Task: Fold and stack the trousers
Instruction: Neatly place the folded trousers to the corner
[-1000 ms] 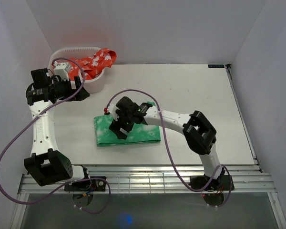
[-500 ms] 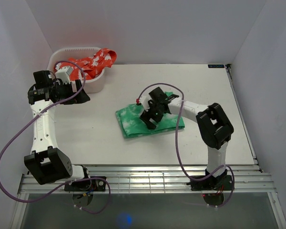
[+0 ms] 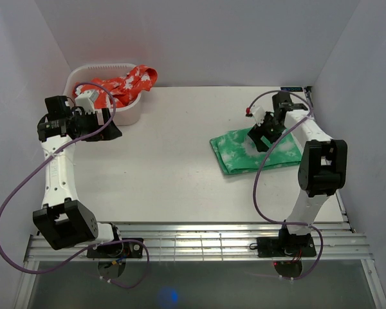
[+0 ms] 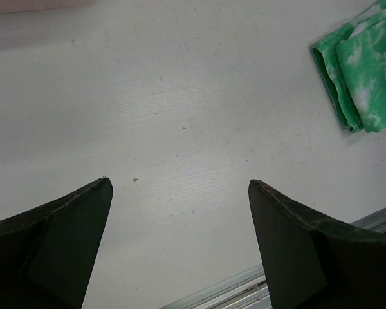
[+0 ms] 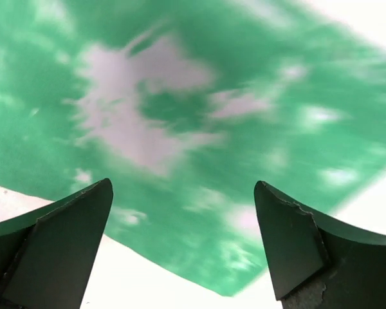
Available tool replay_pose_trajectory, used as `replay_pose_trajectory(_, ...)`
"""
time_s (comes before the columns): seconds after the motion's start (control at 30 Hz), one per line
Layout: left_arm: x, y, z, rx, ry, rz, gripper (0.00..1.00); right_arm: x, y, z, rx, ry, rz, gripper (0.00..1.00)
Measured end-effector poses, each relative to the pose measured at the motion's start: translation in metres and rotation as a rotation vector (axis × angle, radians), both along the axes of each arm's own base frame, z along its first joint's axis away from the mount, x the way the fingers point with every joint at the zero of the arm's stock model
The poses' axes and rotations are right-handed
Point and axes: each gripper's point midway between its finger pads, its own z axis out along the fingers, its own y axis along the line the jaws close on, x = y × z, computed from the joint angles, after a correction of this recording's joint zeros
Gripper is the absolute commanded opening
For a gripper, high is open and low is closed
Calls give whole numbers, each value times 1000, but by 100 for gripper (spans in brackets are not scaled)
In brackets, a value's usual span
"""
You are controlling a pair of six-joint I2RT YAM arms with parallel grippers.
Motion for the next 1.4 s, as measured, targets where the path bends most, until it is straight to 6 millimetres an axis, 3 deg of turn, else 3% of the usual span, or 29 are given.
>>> replay_pose_trajectory(0.13, -2, 0, 4, 11, -16, 1, 98, 48, -7, 77, 50, -186, -127, 90)
replay_pose_trajectory(0.23, -3, 2, 8, 24, -27, 7, 98, 43, 1, 117, 132, -236, -254, 90)
replay_pose_trajectory(0.3, -4, 2, 8, 27, -28, 10, 98, 31, 6, 126, 177, -224, -321, 90)
replay_pose_trajectory(0.37, -4, 2, 8, 27, -27, 11, 98, 17, 13, 117, 197, -177, -378, 90)
replay_pose_trajectory(0.43, -4, 2, 8, 25, -24, 13, 98, 5, 16, 96, 176, -115, -423, 90)
replay_pose_trajectory(0.6, -4, 1, 7, 12, -16, 24, 98, -29, 16, 10, 49, 82, -510, 90)
replay_pose_trajectory(0.73, -6, 1, 2, 1, 2, 32, 98, -37, 2, -40, -55, 143, -579, 90)
replay_pose_trajectory(1.17, -7, 1, -4, -1, 19, 42, 98, -28, 1, -44, -89, 189, -629, 90)
replay_pose_trajectory(1.3, -7, 2, -5, 3, 21, 45, 98, -5, -3, -44, -90, 210, -661, 90)
replay_pose_trajectory(1.4, -6, 3, -7, 4, 27, 48, 98, 24, -10, -44, -62, 194, -710, 90)
